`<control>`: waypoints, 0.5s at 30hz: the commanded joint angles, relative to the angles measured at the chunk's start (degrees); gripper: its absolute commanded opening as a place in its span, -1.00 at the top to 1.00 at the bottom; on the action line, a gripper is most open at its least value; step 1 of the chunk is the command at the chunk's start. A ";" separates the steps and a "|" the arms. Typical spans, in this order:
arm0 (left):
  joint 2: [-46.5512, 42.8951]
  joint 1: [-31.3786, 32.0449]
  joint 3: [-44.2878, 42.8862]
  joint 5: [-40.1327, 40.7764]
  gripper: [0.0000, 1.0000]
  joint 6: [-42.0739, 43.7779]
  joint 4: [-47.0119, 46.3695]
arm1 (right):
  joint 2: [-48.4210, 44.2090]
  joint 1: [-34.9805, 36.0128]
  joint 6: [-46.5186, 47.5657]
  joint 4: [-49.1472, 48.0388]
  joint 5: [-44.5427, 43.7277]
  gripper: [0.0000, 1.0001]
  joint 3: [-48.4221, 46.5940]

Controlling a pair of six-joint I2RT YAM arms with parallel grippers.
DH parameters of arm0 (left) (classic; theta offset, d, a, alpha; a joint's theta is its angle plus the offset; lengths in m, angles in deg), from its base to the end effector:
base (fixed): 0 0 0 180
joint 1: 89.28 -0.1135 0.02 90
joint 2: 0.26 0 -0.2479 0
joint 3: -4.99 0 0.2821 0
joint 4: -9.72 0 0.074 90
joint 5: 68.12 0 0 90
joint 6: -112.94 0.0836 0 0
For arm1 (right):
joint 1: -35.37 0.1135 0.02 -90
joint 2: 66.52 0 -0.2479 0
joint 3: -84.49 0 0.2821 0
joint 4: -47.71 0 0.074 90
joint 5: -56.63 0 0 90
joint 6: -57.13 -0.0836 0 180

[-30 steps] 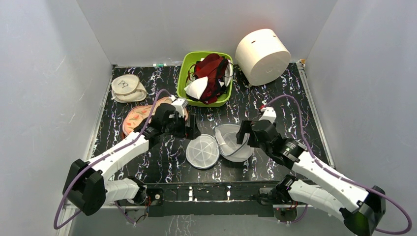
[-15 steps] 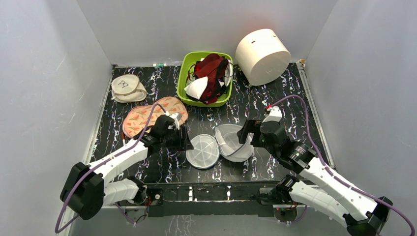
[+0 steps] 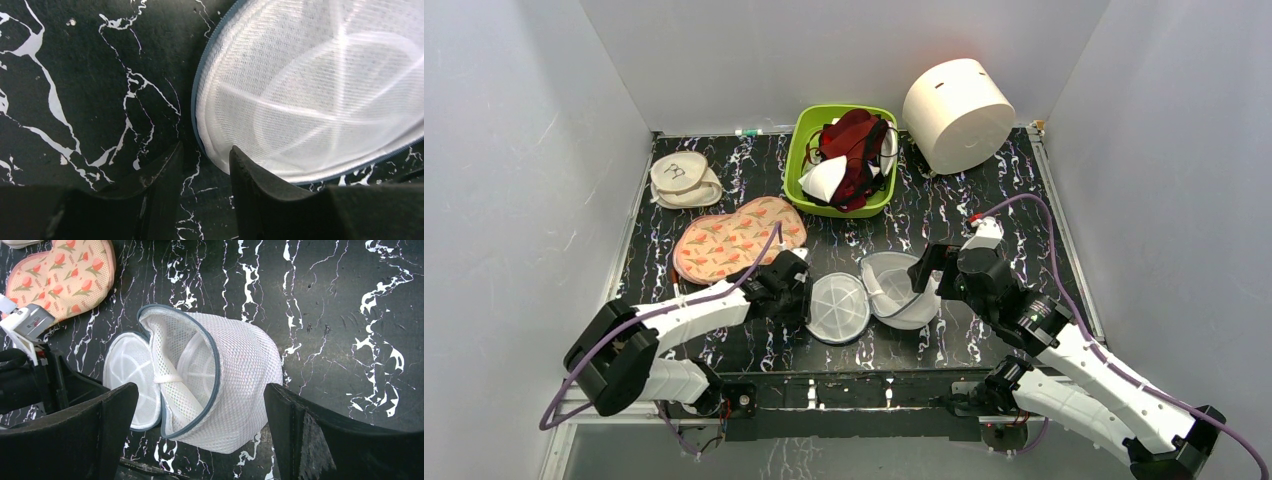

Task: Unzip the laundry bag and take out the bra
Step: Close the laundry bag at the center of the board.

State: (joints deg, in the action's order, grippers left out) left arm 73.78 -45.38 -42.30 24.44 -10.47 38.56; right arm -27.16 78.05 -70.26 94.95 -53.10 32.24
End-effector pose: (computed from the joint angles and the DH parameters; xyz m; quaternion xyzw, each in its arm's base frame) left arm 0.2135 -0.2003 0.0949 0.0807 0.9516 -0.1681 0.2443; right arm 0.1878 0.1348 0.2475 0.0397 0.8741 0.1798 0.4496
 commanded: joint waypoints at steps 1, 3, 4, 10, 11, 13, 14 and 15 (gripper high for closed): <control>2.42 1.24 0.13 2.24 0.26 0.71 -2.70 | -0.44 -0.06 0.66 -2.07 -0.76 -0.96 -1.57; 4.01 1.79 -0.79 3.97 0.38 0.71 -2.38 | -0.27 -0.07 0.69 -2.06 -0.75 -0.96 -1.59; 5.82 2.12 -1.33 6.23 0.45 0.56 -1.45 | -0.25 -0.10 0.69 -2.01 -0.69 -0.96 -1.60; 6.02 2.75 -2.25 10.93 0.87 -0.70 3.43 | -1.01 -0.12 0.65 -1.91 -0.58 -0.96 -1.69; 4.84 2.75 -2.60 11.01 0.97 -0.58 4.27 | -1.27 -0.11 0.68 -1.91 -0.58 -0.96 -1.69; 0.17 2.75 -4.47 12.38 1.00 -0.73 7.50 | -1.74 -0.05 0.70 -1.91 -0.66 -0.96 -1.63; -1.99 2.76 -5.59 13.63 1.00 -0.72 9.47 | -1.93 -0.06 0.65 -1.88 -0.66 -0.96 -1.61; -3.99 2.70 -6.92 15.43 1.00 -0.64 11.88 | -2.07 -0.13 0.69 -1.99 -0.64 -0.96 -1.53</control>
State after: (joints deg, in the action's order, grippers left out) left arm 77.17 -42.78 -45.23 33.45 -10.73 41.27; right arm -27.69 78.05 -70.26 94.95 -53.05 32.24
